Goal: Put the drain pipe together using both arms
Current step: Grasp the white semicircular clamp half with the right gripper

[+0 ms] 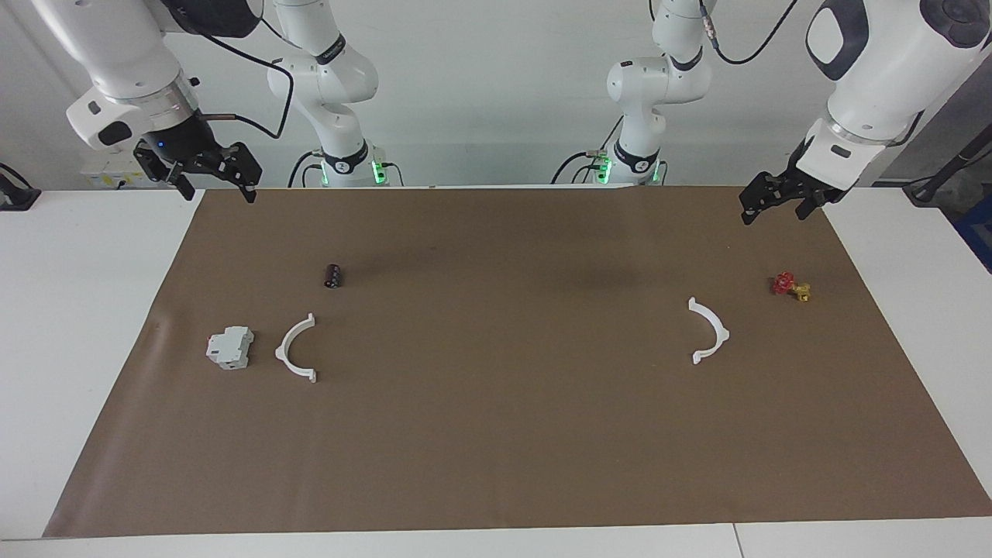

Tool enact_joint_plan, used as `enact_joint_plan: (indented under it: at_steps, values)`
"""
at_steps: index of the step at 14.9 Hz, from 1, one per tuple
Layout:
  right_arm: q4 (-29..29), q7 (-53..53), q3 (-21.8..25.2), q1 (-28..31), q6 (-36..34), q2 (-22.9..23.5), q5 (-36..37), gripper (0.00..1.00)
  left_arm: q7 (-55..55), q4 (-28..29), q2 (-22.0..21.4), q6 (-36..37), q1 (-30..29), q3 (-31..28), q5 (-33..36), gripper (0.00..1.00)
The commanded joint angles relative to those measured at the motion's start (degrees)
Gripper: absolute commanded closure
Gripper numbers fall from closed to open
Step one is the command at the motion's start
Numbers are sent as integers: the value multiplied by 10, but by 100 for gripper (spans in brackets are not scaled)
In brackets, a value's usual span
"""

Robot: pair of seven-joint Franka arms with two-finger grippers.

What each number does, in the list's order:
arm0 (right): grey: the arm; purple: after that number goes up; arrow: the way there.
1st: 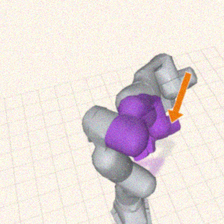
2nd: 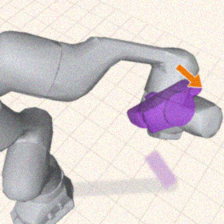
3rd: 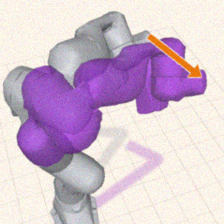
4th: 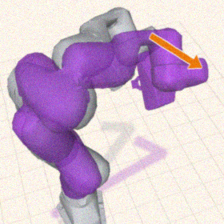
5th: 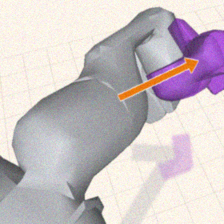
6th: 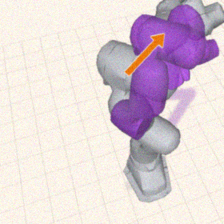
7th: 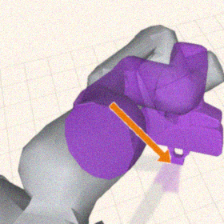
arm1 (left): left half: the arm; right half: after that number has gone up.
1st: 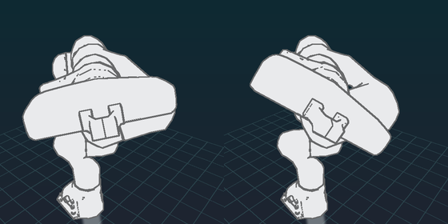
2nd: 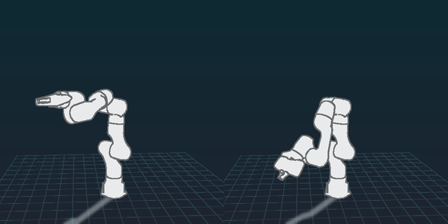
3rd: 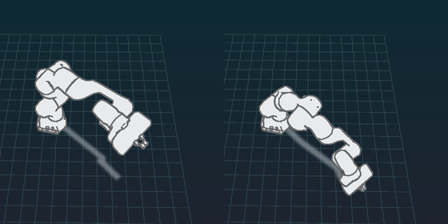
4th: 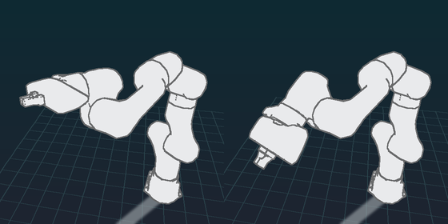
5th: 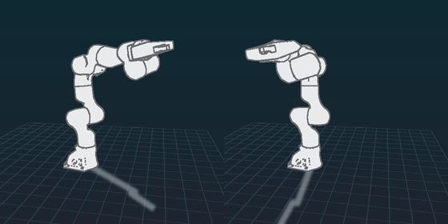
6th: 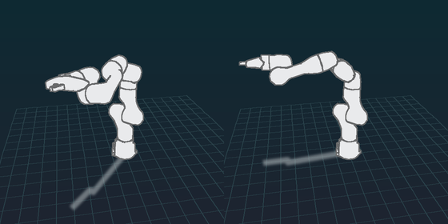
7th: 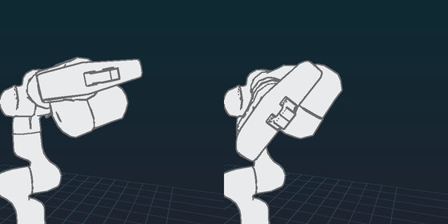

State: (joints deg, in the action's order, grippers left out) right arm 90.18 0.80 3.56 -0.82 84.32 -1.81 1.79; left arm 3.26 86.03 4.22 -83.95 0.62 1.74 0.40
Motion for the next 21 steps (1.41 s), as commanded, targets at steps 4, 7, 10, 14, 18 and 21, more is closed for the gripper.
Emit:
enact_joint_plan:
  at_steps: [4, 7, 10, 14, 18, 21]
  values:
    - [10, 11, -3, 6, -4, -12, -9, 0, -5, 30, -24, -28, -7, 0, -8, 0]
    - [60, 1, -4, 6, 56, -31, -9, 0, -5, 31, -25, -28, -8, 0, -8, 0]
    - [125, -33, -4, 2, 167, -33, -11, 0, -5, 35, -25, -29, -8, 1, -8, 0]
    - [189, -161, -3, 12, 308, 21, -61, 0, -26, 36, -25, -29, -8, 1, -11, 0]
    - [219, -281, -4, 20, 412, 106, -118, 0, -34, 38, -25, -29, -8, 0, -15, 0]
    - [254, -344, -3, 22, 492, 144, -121, 0, -32, 44, -30, -29, -8, 0, -15, 0]
